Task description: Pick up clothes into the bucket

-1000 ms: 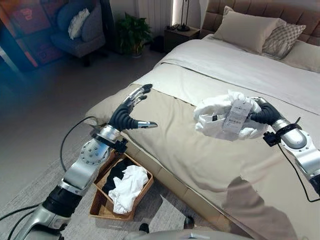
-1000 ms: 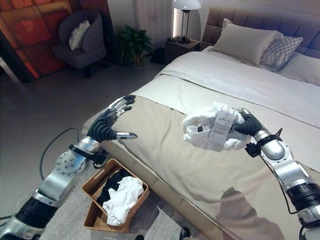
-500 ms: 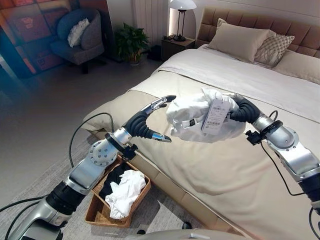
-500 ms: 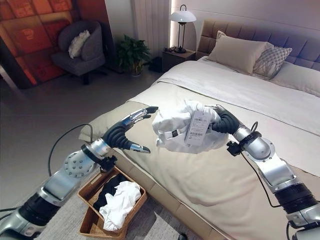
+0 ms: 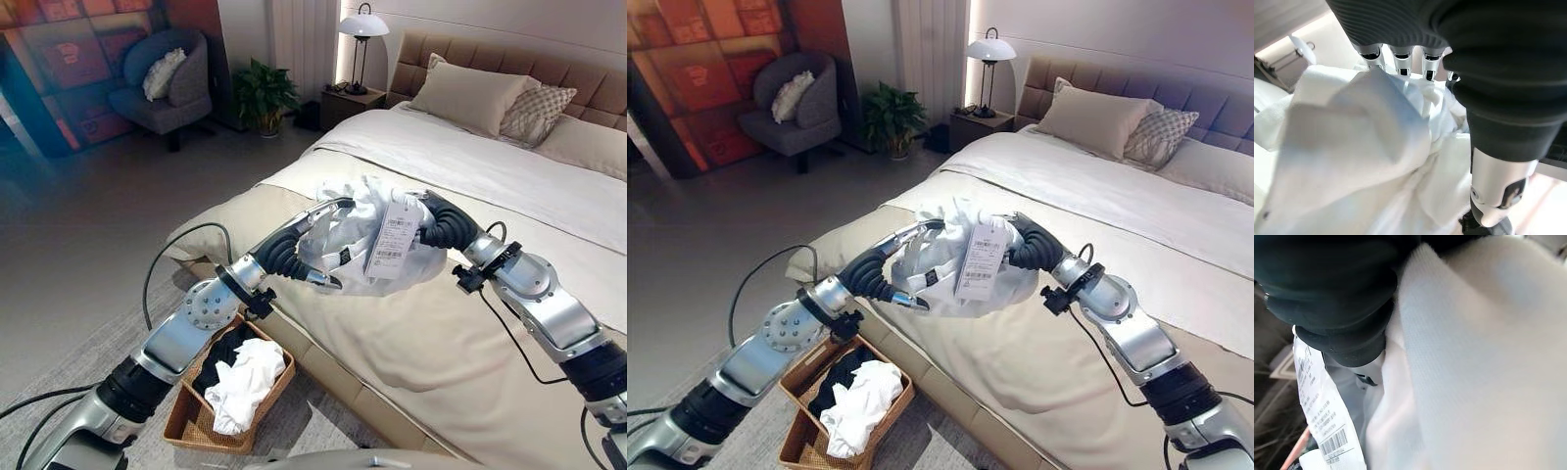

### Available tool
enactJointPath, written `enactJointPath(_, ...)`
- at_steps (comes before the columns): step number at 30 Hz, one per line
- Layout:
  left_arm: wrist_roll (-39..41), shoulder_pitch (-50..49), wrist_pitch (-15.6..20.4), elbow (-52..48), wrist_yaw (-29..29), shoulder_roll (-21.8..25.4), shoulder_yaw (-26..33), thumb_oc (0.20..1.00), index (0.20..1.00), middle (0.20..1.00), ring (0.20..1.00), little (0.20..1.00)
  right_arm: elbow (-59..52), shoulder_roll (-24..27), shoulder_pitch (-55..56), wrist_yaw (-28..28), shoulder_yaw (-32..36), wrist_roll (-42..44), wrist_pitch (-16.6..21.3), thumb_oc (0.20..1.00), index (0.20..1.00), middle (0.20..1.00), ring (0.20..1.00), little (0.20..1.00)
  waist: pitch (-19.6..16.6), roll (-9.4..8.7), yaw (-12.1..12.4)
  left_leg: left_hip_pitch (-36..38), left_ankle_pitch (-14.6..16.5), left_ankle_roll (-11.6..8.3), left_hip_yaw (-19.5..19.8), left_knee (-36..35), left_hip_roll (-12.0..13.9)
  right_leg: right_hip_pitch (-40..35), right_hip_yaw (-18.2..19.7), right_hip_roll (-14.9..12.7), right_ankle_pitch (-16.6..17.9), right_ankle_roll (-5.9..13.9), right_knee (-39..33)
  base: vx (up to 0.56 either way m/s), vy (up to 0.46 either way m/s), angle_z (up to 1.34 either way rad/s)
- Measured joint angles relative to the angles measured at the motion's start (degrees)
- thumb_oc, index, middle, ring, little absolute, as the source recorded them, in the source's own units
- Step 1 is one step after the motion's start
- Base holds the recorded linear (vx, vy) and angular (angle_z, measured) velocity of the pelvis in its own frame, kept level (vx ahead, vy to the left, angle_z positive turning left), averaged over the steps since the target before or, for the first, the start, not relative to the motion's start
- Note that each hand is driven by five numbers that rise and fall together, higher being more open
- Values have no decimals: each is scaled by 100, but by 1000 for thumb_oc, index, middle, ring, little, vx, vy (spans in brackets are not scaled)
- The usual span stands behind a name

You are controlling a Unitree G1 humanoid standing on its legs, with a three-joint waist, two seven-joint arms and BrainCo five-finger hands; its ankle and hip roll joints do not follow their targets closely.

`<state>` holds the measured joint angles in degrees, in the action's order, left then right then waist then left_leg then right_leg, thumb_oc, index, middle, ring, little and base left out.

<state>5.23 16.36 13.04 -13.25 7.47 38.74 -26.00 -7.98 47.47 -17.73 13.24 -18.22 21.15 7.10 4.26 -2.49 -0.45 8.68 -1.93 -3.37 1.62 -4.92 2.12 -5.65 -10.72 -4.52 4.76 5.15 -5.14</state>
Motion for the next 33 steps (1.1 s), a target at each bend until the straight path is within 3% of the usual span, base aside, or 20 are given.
enactJointPath(6,-21,-8,7,0,-5,-7,9,1000,1000,1000,1000,1000,-186,58,-81,272,-192,276,-24,200,200,200,200,200,-60,-81,5,-17,2,-8,5,-3,7,15,-2,6,-5,-8,-1,-25,-3,0)
enactJointPath(18,-492,-36,87,0,-35,-57,51,1000,1000,1000,1000,1000,-342,164,-350,883,-545,1693,-507,200,200,200,200,200,-74,-106,9,-39,17,-49,-53,-3,25,101,55,31,-15,-20,-1,3,-1,-2)
enactJointPath(22,-811,-85,93,5,-32,-216,181,1000,1000,1000,1000,1000,-350,15,-350,919,-640,2095,-608,200,200,200,200,200,-74,-106,2,-30,29,-47,-124,-3,34,105,91,41,-12,-18,-1,0,-5,-8)
enactJointPath(33,-895,-264,137,-14,2,-285,463,1000,1000,1000,1000,1000,-383,-446,-347,842,-613,2121,-618,200,200,200,200,200,-70,-99,-6,-23,31,-45,-179,-3,45,138,172,57,-15,-21,-9,8,-4,-2)
